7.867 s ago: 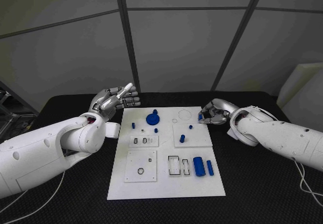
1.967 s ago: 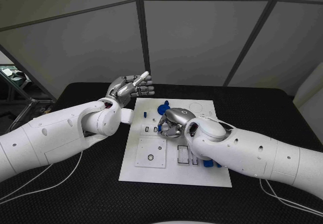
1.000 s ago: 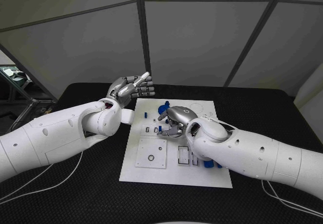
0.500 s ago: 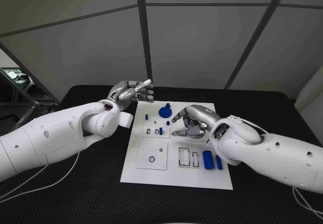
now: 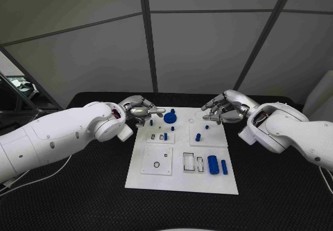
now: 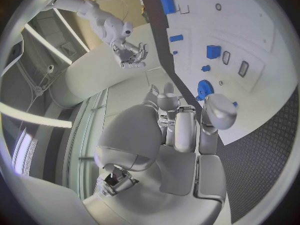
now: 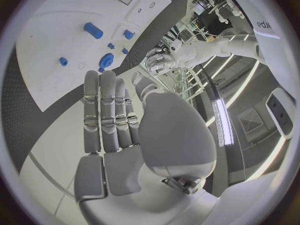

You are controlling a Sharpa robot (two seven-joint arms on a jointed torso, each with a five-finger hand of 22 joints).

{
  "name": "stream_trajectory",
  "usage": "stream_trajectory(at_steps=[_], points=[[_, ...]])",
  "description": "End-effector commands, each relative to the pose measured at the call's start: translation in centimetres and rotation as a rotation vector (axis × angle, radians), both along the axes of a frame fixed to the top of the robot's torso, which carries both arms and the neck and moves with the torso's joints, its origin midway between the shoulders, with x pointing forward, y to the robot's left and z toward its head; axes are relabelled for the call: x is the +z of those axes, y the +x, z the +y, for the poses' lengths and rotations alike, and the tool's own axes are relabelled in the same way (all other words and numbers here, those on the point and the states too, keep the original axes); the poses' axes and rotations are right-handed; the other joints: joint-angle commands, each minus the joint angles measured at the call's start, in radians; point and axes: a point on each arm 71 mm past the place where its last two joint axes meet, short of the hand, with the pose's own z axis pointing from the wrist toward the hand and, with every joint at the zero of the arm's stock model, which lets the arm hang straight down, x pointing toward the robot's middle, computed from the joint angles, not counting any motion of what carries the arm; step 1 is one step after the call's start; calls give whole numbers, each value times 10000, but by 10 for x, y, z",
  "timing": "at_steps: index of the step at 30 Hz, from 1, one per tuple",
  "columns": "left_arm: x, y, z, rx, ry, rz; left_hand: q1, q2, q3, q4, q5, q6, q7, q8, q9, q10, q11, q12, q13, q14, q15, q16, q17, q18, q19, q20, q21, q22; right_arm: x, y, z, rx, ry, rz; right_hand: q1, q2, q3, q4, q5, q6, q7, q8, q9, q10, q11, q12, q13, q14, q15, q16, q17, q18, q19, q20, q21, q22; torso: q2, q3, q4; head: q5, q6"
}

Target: Assemble the parts on the task board

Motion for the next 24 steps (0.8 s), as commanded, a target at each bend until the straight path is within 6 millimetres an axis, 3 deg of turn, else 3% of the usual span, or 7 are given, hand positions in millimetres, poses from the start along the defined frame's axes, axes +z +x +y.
stream_trajectory(at_steps=[1,3,5,8,13,16,24], points=[[-4,0,-1,-660,2503,543,-254,-43,-164,254,-92,-144,96,83,325,-331,57,-111,209,151,20,-157,-81,140,-495,37,-130,-368,2,3,-1,558,1306,706,60,-48,288,-64,56,-307,228,-76,-26,-338,206,-901,-721,-618,187,-1001,-332,37,-426,163,-688,-398,-112,53,-22,0,-36],[-2,2,-4,-806,3241,626,-230,-12,-198,349,-117,-269,91,83,538,-390,93,-85,431,143,15,-169,-69,159,-578,63,-61,-274,3,6,-5,528,1425,720,-43,-244,524,-179,14,-284,401,-45,2,-206,422,-2056,-1893,-933,526,-2150,-845,100,-779,353,-1534,-919,-135,68,-44,19,-35],[0,4,-7,-954,4160,687,-131,134,-134,373,-111,-287,78,109,707,-101,18,577,1145,496,-20,478,815,51,-202,56,418,542,3,10,-8,461,1532,694,-121,-226,659,-256,36,-194,392,-28,11,14,473,-2538,-2453,-848,525,-2627,-1076,110,-673,466,-1825,-1134,-148,68,-48,41,-53],[0,7,-13,-1055,4961,779,-361,72,-320,653,-115,-196,-33,279,1122,583,-55,2343,2846,751,-87,1012,1563,-64,139,29,892,1314,4,12,-10,389,1596,669,-225,-246,744,-411,32,-155,444,-40,5,260,474,-2980,-3022,-675,547,-3124,-1313,103,-550,544,-2171,-1384,-140,49,-1,21,-88],[-2,12,-24,-1193,5772,1016,-638,-35,-590,1254,-112,-173,-193,984,2381,1252,-207,4509,4857,928,-211,1481,2259,-142,286,-82,1248,1904,4,15,-11,311,1643,643,-373,-248,762,-558,25,-149,436,-47,0,466,528,-3292,-3474,-474,564,-3534,-1484,107,-384,562,-2460,-1599,-133,46,-15,81,-116],[-4,14,-32,-1215,6178,1112,-722,-182,-709,1729,-128,-397,-333,1501,3403,1356,-263,4905,5253,969,-221,1586,2418,-158,329,-169,1400,2160,3,16,-11,278,1633,655,-477,-246,738,-634,22,-144,441,-46,0,564,539,-3421,-3685,-359,574,-3740,-1554,107,-282,570,-2616,-1714,-134,48,-19,108,-138],[-9,20,-45,-1198,6734,1276,-850,-431,-728,1934,-117,-681,-296,1732,4200,1374,-270,5000,5397,988,-268,1635,2496,-177,300,-153,1451,2256,2,17,-10,261,1516,706,-643,-243,663,-661,34,-152,441,-49,-2,648,554,-3519,-3865,-249,581,-3930,-1608,104,-179,584,-2779,-1834,-104,44,-29,142,-188]])
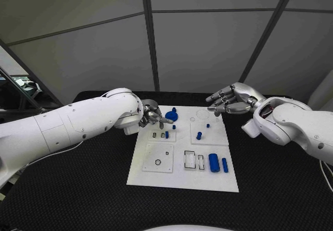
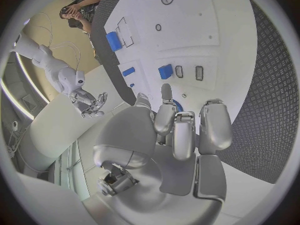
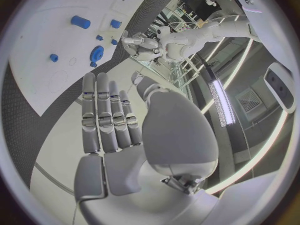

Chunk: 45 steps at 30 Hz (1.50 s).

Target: Assemble the parts on the task board

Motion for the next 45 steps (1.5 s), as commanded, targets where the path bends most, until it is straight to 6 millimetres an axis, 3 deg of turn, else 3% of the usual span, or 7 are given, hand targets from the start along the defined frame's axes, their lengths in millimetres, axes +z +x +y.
stream_trajectory(at_steps=[1,20,45], points=[[-2,2,1,43,908,172,-29,-124,43,42,-44,-129,-3,68,250,408,-44,2035,2229,969,-34,29,2387,-174,-14,-18,36,12,2,0,2,152,90,6,-96,12,-25,-32,28,46,22,-12,-2,76,-16,-50,-26,70,22,-54,-14,107,59,5,-46,-18,28,-2,-18,6,-33],[-9,9,-14,-384,1471,730,196,-104,224,-42,-41,-374,29,67,924,363,-11,1955,2257,943,-3,-24,2317,-144,-153,7,-25,-76,0,2,5,104,-99,17,-205,20,-104,-75,52,38,25,-12,-3,118,-7,-133,-180,150,34,-240,-59,106,150,17,-214,-139,32,-27,2,60,-206],[-14,6,-27,-909,1692,1099,528,-54,381,-152,-24,-520,99,-120,1212,285,51,1797,2217,917,53,-76,2253,-118,-266,60,-98,-174,-1,3,8,120,-158,76,-224,29,-118,-83,60,31,28,-14,-4,120,-3,-150,-210,162,38,-280,-68,105,166,20,-251,-165,28,-8,-7,74,-318]])
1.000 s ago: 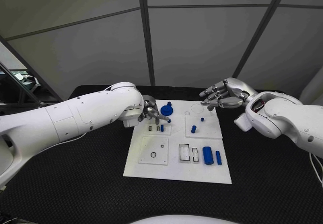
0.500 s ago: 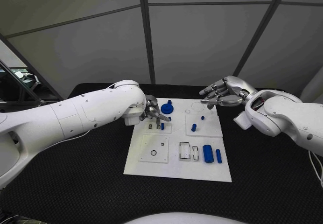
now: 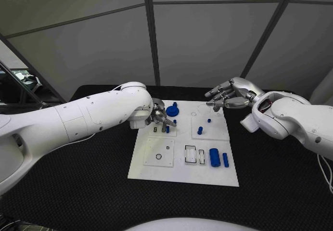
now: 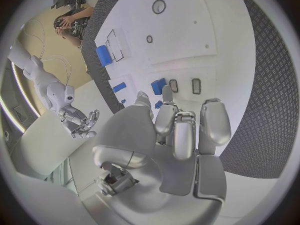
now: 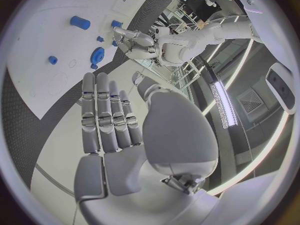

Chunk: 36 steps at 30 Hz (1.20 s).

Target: Assemble the parts on the task board

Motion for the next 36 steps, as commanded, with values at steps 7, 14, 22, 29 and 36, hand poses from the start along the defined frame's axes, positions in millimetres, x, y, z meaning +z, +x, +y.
stream_trajectory(at_steps=[7,14,22,29,36], points=[[-1,0,0,-141,229,164,207,12,131,-56,-17,-86,26,-106,91,281,55,1642,2211,914,63,-41,2250,-111,-125,19,-61,-42,1,0,1,71,-45,-5,-110,-13,-61,-22,69,28,31,-16,-1,55,-1,-75,-35,65,7,-68,-17,107,101,11,-62,-34,5,3,0,-13,-13],[-1,-1,-1,-156,274,207,348,84,225,-142,-9,-76,31,-172,183,264,62,1598,2207,909,74,-51,2239,-107,-137,35,-69,-37,1,1,1,80,-73,13,-123,4,-67,-26,80,25,33,-15,-1,55,2,-88,-58,71,10,-101,-24,106,113,14,-92,-55,9,1,-7,-3,-29],[-1,-1,-1,-171,304,237,520,135,329,-279,13,-58,26,-252,294,252,61,1557,2208,906,77,-56,2235,-99,-156,46,-86,-45,1,1,2,105,-117,7,-132,9,-70,-25,81,24,34,-16,-1,53,4,-94,-67,73,12,-113,-27,105,116,15,-104,-63,13,3,-5,-8,-51],[-1,-1,-2,-224,262,235,838,205,504,-586,16,-36,9,-379,439,227,49,1480,2201,894,74,-81,2207,-82,-210,48,-133,-95,0,1,2,115,-132,4,-140,19,-74,-29,84,22,36,-16,-1,48,6,-104,-82,75,15,-136,-32,105,123,17,-125,-77,5,2,2,-10,-72],[-1,0,-3,-226,115,213,1380,369,964,-1081,2129,-73,-44,-707,571,220,-9,1432,2233,898,25,-76,2220,-75,-224,-11,-156,-66,0,2,3,122,-138,10,-140,19,-74,-29,84,22,36,-16,-1,48,6,-104,-82,75,15,-136,-32,105,123,17,-125,-77,5,3,-2,-12,-76]])
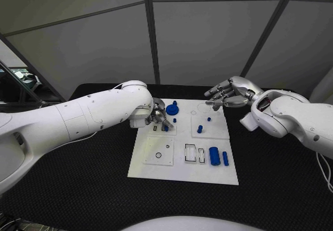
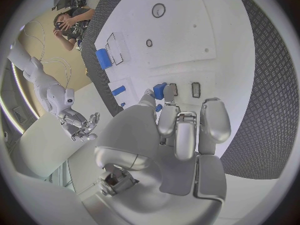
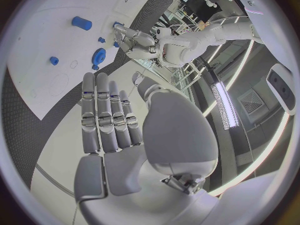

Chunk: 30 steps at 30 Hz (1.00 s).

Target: Assemble the parts on the task board

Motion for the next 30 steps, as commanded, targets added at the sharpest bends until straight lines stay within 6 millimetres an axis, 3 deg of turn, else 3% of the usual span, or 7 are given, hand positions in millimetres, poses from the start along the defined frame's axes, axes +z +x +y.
stream_trajectory(at_steps=[1,7,13,17,24,30], points=[[1,0,-1,-55,-89,12,331,95,240,-181,1076,-10,-86,-143,52,284,-86,1175,2266,929,-68,-14,2227,-78,-43,-43,-43,25,1,0,1,103,-16,-34,-102,-20,-46,0,30,22,36,-16,0,49,7,-66,-10,75,15,-56,-15,106,53,21,-47,-9,0,0,4,-4,-2],[1,0,-2,83,-599,139,561,52,800,-483,1901,1,-85,-332,241,272,-100,1095,2268,929,-81,-19,2228,-79,-43,-63,-58,58,1,1,1,103,-30,-10,-102,-20,-46,0,30,22,36,-16,0,49,7,-66,-10,75,15,-56,-15,106,53,21,-47,-9,3,6,3,7,-12],[1,-1,-1,208,-987,246,550,-69,1363,-705,2288,47,-65,-369,515,259,-92,995,2251,931,-64,-16,2236,-76,-58,-59,-80,73,1,1,1,91,-41,2,-102,-20,-46,0,30,22,36,-16,0,49,7,-66,-10,75,15,-56,-15,106,53,21,-47,-9,1,2,5,5,-21],[3,-2,1,334,-1237,214,375,-222,2145,-962,2639,57,-34,-322,949,276,-76,941,2258,939,-45,-2,2258,-76,-55,-48,-88,118,1,1,1,87,-47,8,-108,-4,-48,-8,35,21,38,-15,1,50,8,-77,-31,82,18,-87,-21,106,63,24,-76,-30,-4,3,11,9,-24],[7,-6,11,565,-1634,-168,-139,-542,3256,-1315,2865,89,-41,-323,1489,309,-92,891,2281,948,-45,8,2278,-90,-17,-36,-80,215,0,2,-1,76,-54,5,-153,17,-66,7,34,20,41,-14,1,57,13,-85,-54,95,24,-122,-27,105,78,29,-113,-55,-6,16,24,50,-17],[12,-10,19,733,-1801,-847,-441,-738,3779,-1533,2899,143,-53,-347,1735,342,-87,892,2304,967,-69,46,2327,-110,65,-48,-29,347,0,3,-3,29,-64,-8,-173,28,-75,12,32,19,43,-14,1,59,14,-91,-68,102,26,-141,-30,105,87,31,-133,-70,-2,9,25,86,-32]])
